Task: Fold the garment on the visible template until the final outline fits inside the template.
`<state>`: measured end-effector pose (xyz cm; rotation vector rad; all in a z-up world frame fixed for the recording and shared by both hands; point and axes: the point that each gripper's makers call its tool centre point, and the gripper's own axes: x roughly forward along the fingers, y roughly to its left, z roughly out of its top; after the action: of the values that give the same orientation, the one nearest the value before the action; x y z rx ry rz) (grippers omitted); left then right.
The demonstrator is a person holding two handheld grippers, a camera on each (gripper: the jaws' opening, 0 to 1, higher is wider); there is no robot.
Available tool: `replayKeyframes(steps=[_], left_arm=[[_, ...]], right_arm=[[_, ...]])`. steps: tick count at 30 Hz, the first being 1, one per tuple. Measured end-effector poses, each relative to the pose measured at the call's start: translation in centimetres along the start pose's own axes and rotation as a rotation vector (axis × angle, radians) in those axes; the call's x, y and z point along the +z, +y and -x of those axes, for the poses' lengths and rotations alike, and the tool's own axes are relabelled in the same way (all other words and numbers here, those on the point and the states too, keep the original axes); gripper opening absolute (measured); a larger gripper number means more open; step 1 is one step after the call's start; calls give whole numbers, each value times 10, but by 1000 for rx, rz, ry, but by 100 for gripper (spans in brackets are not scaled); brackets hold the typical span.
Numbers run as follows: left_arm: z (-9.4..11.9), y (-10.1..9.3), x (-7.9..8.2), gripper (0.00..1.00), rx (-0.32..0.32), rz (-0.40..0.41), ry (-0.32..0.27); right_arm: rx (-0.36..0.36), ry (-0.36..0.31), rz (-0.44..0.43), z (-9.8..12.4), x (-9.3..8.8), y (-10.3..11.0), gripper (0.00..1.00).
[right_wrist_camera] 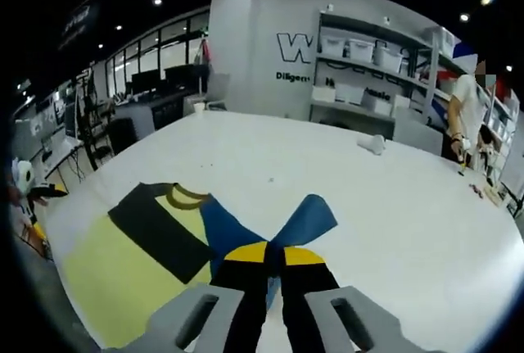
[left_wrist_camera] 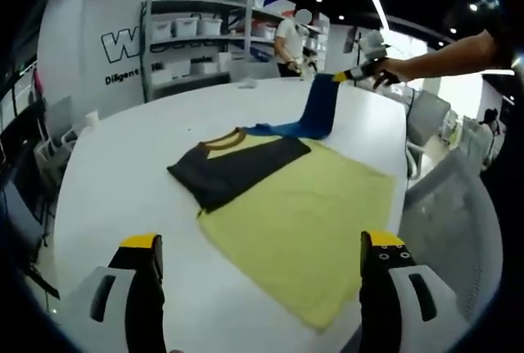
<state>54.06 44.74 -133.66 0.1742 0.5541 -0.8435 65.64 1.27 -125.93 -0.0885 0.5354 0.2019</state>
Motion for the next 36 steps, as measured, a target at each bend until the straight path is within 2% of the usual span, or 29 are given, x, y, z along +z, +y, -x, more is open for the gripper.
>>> replayKeyframes(steps=[7,15,18,28,34,36], left_arm=[[3,1,-2,98,8,12,-28],[5,0,-6,97,15,-22,-41],[7,4,-12,97,23,-58,-25],[20,13,-22,97,57,-30,-38],[24,13,-37,99,75,-80,7],[25,13,-40,99,73,-80,9]], right_arm=[[34,-36,6,-4,28,27,0],[97,-76,43,-8,61,67,0],[115,-83,54,-14,73,78,0],[168,-80,96,-20,84,121,0],[203,-75,105,-28,86,142,0],[221,-86,82,-31,89,147,0]])
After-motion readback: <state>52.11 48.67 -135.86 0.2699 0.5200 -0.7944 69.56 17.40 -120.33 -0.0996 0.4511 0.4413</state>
